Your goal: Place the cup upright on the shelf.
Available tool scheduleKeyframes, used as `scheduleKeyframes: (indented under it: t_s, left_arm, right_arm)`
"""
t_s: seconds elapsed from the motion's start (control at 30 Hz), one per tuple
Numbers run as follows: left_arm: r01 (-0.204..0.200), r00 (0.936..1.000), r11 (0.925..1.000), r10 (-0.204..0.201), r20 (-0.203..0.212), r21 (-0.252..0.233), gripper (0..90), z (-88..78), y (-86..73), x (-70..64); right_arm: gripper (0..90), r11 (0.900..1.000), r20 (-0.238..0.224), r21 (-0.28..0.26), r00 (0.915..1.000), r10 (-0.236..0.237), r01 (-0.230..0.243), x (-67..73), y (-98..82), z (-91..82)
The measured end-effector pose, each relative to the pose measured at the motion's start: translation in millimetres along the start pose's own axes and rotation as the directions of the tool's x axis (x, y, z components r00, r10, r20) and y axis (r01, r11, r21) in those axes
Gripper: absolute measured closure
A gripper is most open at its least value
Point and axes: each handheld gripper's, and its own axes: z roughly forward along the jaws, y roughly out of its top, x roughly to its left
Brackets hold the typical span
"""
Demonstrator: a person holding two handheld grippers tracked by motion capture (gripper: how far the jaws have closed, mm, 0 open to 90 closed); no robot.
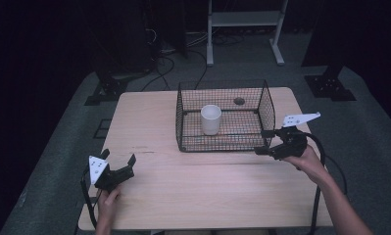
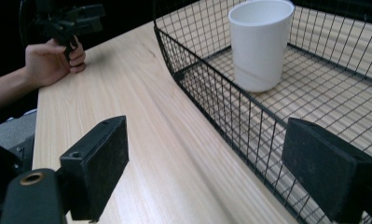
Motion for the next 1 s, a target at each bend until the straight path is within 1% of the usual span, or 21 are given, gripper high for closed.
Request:
scheduleKeyframes:
  t_s: [0.1,0.2,0.3,0.33,0.57,0.6,0.63,0.73,0.8,1.0]
  left_arm:
    - [-0.002,1.0,1.0,0.002,0.0,0.002,0.0,-0.1,0.0,0.0]
    - [-0.001,1.0,1.0,0.001,0.0,0.002,0.0,-0.1,0.0,0.0]
    - [-0.002,1.0,1.0,0.002,-0.001,0.002,0.0,0.0,0.0,-0.1]
    - [-0.002,1.0,1.0,0.002,-0.001,0.002,0.0,0.0,0.0,-0.2]
    - [-0.003,1.0,1.0,0.003,-0.001,0.002,0.0,0.1,0.0,-0.2]
    - [-0.002,1.0,1.0,0.002,-0.001,0.002,0.0,0.1,0.0,-0.2]
    - [-0.002,1.0,1.0,0.002,-0.001,0.002,0.0,0.1,0.0,-0.2]
    - [-0.004,1.0,1.0,0.004,-0.001,0.003,0.0,0.1,0.0,-0.3]
    - [-0.004,1.0,1.0,0.004,-0.001,0.002,0.0,0.3,0.0,-0.3]
    - [-0.004,1.0,1.0,0.004,-0.002,0.003,0.0,0.3,0.0,-0.4]
  right_arm:
    - [13.7,1.0,0.001,0.015,1.0,0.001,-0.001,1.1,-4.3,-0.8]
    - [13.7,1.0,0.006,0.02,0.9999,-0.008,0.008,3.1,-7.2,-2.9]
    - [13.7,1.0,0.006,0.019,0.9999,-0.01,0.01,3.7,-9.1,-4.3]
    - [13.7,1.0,0.018,0.013,0.9997,-0.017,0.017,4.8,-12.6,-5.9]
    - [13.7,1.0,0.02,0.017,0.9996,-0.018,0.017,8.0,-20.2,-11.1]
    - [13.7,1.0,0.028,0.004,0.9994,-0.02,0.02,8.1,-22.5,-13.5]
    - [13.7,1.0,0.028,0.004,0.9994,-0.02,0.02,8.1,-22.5,-13.5]
    - [13.7,1.0,0.032,0.001,0.9994,-0.012,0.012,8.1,-27.1,-16.5]
    - [13.7,1.0,0.041,-0.003,0.999,-0.017,0.017,9.1,-30.7,-18.2]
    - [13.7,1.0,0.053,-0.005,0.9986,0.001,0.0,8.6,-43.9,-22.6]
